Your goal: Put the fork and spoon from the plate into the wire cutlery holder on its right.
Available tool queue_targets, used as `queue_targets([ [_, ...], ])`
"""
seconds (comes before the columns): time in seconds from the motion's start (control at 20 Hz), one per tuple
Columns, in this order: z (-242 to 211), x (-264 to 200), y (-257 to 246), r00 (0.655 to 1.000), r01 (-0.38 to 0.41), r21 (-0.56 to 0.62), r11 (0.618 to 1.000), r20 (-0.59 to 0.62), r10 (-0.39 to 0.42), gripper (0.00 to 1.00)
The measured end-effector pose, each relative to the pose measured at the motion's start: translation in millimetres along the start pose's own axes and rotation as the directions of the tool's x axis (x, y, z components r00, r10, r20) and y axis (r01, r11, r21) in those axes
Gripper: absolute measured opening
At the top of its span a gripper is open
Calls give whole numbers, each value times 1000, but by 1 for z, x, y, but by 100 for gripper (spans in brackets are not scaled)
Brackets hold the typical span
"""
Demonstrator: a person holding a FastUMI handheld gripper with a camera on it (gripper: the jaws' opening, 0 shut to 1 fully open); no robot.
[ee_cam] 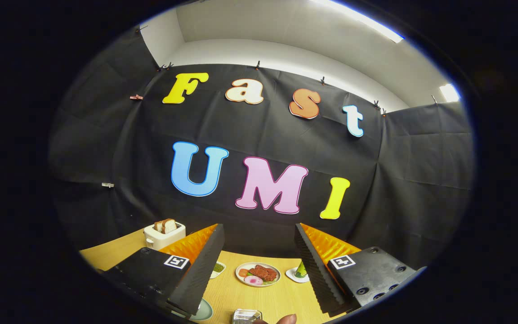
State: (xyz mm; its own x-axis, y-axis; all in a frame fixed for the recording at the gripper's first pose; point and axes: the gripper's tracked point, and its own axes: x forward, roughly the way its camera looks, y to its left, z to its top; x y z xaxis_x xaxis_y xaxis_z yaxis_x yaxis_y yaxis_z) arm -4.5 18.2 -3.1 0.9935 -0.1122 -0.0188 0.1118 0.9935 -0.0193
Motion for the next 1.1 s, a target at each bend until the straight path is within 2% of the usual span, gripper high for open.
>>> queue_targets([
  [0.15, -3, -5, 10, 1000, 17, 0, 1000, -18, -17, 97],
  [0.3, -24, -9, 37, 994, -45, 36, 998, -103, 48, 97],
  [0.4, -59, -18, 62, 962, -110, 77, 991, -241, 125, 97],
  [0.45, -75, -22, 73, 936, -134, 95, 986, -313, 158, 97],
  [0.55, -109, -32, 96, 865, -190, 114, 975, -450, 221, 97],
  [0.7, -169, -58, 119, 712, -276, 89, 957, -650, 266, 96],
  [0.8, -209, -75, 137, 595, -328, 107, 938, -748, 293, 91],
  [0.85, -225, -80, 146, 548, -345, 122, 931, -779, 305, 89],
  [0.9, -242, -83, 152, 500, -352, 137, 926, -809, 309, 84],
  [1.05, -289, -97, 171, 360, -329, 202, 922, -876, 321, 61],
  [1.1, -303, -102, 177, 322, -314, 222, 923, -890, 323, 60],
])
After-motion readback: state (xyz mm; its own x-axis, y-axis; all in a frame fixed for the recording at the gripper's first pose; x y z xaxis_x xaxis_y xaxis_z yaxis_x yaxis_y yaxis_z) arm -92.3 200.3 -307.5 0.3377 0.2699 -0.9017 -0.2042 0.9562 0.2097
